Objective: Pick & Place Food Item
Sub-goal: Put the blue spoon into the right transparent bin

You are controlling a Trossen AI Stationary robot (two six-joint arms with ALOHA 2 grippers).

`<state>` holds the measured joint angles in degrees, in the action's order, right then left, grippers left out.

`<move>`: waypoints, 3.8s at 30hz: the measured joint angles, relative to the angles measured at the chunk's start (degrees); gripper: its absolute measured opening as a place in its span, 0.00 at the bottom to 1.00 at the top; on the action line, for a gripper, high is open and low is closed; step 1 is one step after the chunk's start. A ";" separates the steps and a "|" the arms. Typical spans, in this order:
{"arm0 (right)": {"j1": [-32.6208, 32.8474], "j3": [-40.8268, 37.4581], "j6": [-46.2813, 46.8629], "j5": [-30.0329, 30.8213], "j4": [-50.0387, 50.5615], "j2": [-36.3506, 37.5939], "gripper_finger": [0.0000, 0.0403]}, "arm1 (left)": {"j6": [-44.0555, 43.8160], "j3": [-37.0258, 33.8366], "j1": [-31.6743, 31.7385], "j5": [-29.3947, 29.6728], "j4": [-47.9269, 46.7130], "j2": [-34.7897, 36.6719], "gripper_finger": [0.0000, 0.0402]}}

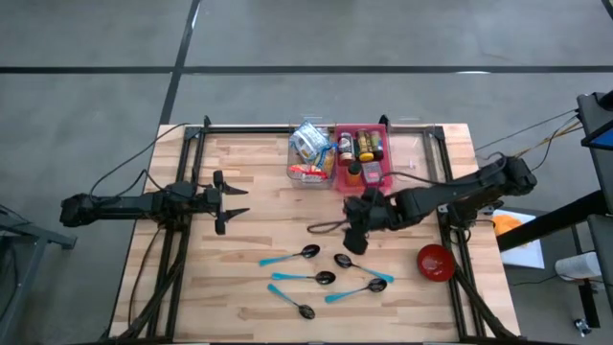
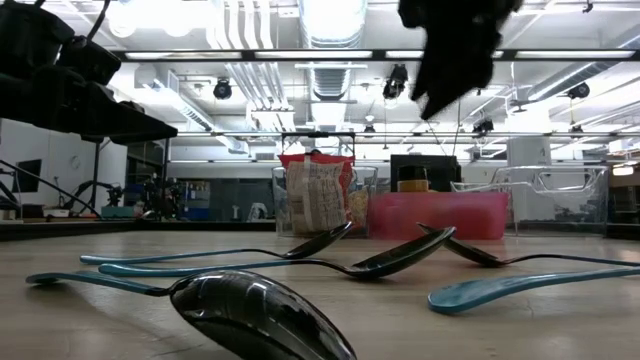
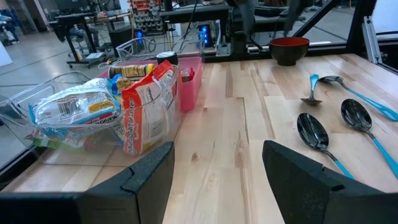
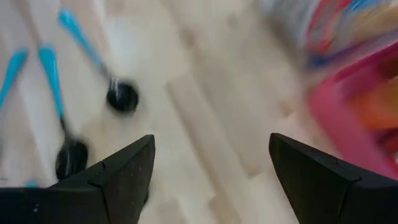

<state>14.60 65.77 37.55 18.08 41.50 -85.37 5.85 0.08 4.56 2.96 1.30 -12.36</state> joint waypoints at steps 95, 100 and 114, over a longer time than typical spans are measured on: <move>9.81 -7.03 10.02 -12.85 -10.47 -18.48 0.77 | 0.09 0.00 0.00 -0.02 -0.02 -1.36 0.61; 10.82 -7.07 9.84 -9.12 -10.26 -18.61 0.77 | -0.04 0.00 0.00 -0.02 -0.02 -1.36 0.61; 10.96 -7.51 9.76 -6.97 -9.97 -18.72 0.44 | -0.02 0.00 0.00 0.00 -0.02 -1.36 0.61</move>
<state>25.56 58.26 47.31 11.11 31.53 -104.09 5.82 0.08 4.56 2.96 1.28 -13.72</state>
